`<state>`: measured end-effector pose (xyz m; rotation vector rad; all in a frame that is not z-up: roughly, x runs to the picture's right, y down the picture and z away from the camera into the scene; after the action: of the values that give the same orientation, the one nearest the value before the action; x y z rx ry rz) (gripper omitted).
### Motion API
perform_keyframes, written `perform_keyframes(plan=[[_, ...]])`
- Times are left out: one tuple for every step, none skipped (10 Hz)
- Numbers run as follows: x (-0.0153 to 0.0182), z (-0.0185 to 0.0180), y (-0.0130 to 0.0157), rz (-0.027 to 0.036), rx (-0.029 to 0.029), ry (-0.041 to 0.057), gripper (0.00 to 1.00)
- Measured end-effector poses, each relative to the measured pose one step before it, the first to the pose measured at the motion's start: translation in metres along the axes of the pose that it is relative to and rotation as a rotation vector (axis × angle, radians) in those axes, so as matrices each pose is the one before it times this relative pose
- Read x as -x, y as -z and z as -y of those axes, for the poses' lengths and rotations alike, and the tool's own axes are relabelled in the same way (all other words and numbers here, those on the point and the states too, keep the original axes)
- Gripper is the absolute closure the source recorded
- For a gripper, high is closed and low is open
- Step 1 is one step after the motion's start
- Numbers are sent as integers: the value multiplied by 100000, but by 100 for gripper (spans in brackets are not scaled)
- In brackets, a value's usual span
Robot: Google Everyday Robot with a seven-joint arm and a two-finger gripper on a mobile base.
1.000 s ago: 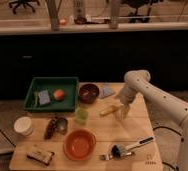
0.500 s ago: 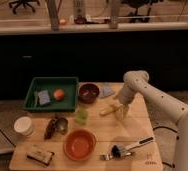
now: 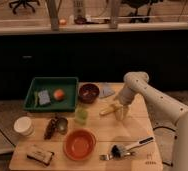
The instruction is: Place banana in table surface
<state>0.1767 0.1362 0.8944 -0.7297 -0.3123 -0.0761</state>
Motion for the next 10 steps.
perform_keyframes(plan=[[-12, 3, -126, 111, 180, 32, 20], [-51, 32, -108, 99, 136, 43, 20], [-27, -1, -44, 37, 123, 27, 20], [-16, 16, -78, 65, 142, 23, 20], [-61, -37, -79, 31, 241, 61, 20], [-24, -14, -11, 3, 8, 196, 20], [-35, -25, -74, 73, 54, 111, 20], [-23, 23, -33, -7, 2, 137, 21], [-26, -20, -113, 87, 119, 102, 21], [-37, 10, 18, -5, -48, 47, 23]])
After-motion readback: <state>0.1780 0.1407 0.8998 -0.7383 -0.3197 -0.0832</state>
